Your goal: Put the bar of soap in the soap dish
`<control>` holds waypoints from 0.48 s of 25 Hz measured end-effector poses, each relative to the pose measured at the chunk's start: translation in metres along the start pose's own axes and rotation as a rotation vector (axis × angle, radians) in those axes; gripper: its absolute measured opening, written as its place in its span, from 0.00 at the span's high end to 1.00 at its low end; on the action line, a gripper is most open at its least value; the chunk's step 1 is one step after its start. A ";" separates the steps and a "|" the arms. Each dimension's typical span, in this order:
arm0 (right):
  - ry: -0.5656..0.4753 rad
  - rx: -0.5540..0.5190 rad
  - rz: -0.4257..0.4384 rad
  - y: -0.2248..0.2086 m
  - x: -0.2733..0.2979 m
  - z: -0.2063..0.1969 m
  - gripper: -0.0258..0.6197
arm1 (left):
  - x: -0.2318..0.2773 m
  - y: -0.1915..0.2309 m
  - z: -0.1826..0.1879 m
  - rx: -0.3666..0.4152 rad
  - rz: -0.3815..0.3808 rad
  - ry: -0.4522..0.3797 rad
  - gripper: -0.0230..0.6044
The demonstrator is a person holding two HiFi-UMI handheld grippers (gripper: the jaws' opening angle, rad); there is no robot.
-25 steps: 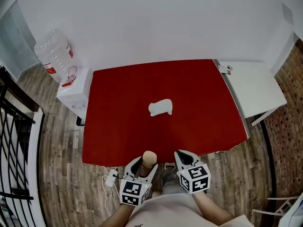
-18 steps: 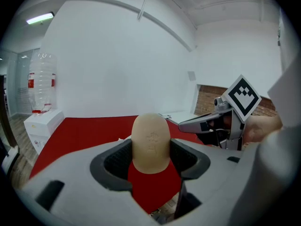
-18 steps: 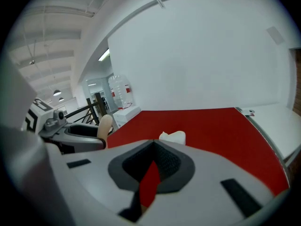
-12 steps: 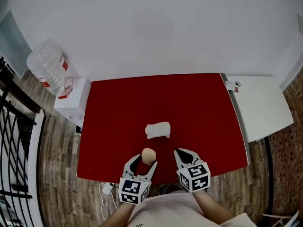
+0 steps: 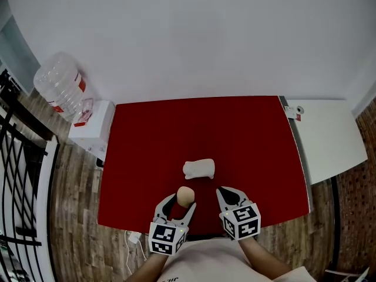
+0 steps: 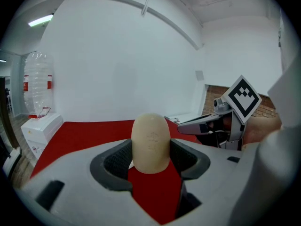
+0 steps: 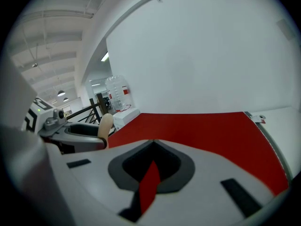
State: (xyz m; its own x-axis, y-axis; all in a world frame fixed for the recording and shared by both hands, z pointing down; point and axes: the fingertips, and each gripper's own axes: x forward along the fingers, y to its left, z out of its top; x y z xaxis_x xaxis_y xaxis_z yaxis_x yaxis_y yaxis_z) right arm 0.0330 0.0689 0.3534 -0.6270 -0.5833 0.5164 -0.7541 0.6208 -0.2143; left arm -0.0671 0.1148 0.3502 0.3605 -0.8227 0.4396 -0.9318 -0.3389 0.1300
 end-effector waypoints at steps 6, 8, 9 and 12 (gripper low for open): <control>0.009 0.014 -0.038 0.005 0.003 0.003 0.96 | 0.000 0.017 0.004 0.015 -0.031 0.018 0.55; 0.007 0.022 -0.050 0.004 0.006 0.003 0.96 | 0.002 0.023 0.005 0.018 -0.033 0.019 0.55; 0.008 0.025 -0.054 0.004 0.007 0.003 0.96 | 0.003 0.025 0.005 0.018 -0.034 0.020 0.55; 0.012 0.024 -0.064 0.004 0.010 0.003 0.96 | 0.006 0.029 0.005 0.015 -0.042 0.021 0.55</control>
State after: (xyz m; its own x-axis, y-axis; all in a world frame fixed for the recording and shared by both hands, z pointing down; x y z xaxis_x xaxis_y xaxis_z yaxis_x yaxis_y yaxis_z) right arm 0.0233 0.0637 0.3557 -0.5751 -0.6151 0.5394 -0.7972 0.5694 -0.2007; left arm -0.0916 0.0982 0.3517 0.3980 -0.7981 0.4523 -0.9152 -0.3797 0.1354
